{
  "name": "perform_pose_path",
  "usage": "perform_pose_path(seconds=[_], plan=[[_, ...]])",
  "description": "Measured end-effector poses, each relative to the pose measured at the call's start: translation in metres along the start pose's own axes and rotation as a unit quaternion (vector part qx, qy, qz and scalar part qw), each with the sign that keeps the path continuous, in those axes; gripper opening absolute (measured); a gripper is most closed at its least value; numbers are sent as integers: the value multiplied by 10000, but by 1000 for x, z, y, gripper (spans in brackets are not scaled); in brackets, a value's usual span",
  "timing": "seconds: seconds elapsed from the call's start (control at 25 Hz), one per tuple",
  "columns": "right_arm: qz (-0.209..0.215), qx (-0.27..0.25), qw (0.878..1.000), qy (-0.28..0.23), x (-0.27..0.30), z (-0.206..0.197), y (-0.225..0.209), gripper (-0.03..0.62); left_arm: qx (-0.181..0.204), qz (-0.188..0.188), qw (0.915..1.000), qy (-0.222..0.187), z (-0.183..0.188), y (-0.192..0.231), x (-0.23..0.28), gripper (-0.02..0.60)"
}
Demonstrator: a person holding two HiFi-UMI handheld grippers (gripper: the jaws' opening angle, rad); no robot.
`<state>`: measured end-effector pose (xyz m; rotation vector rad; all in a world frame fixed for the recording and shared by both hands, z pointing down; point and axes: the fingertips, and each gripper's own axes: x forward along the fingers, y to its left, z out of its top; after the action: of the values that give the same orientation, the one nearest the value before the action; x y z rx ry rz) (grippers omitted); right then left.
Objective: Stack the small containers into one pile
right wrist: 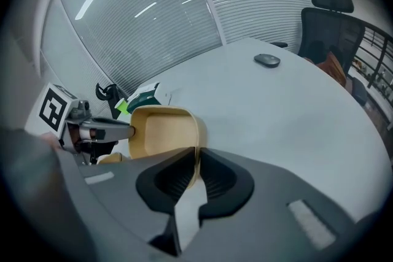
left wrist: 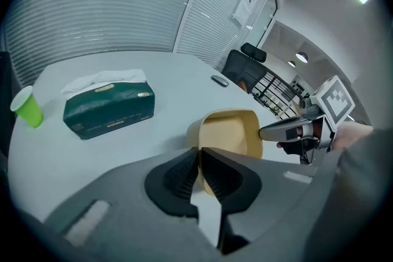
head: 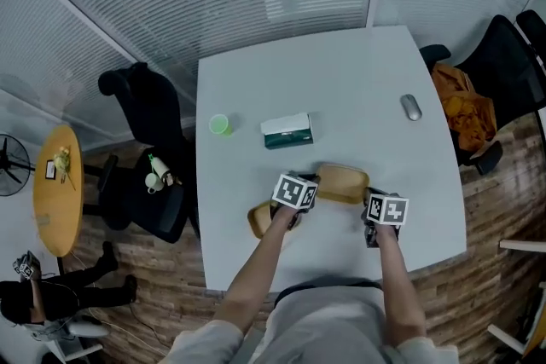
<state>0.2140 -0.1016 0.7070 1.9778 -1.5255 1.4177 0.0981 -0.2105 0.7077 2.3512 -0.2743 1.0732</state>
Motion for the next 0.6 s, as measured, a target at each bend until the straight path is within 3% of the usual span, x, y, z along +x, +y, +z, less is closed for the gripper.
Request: perform_pose_path(seconds=[0.36, 0.6], plan=[[585, -784, 9951, 154, -2, 17, 52, 23, -575, 505, 9962, -404, -10, 14, -60, 23], [1095, -1525, 9811, 477, -3, 21, 105, 25, -1087, 776, 9891, -614, -33, 29, -110, 26]])
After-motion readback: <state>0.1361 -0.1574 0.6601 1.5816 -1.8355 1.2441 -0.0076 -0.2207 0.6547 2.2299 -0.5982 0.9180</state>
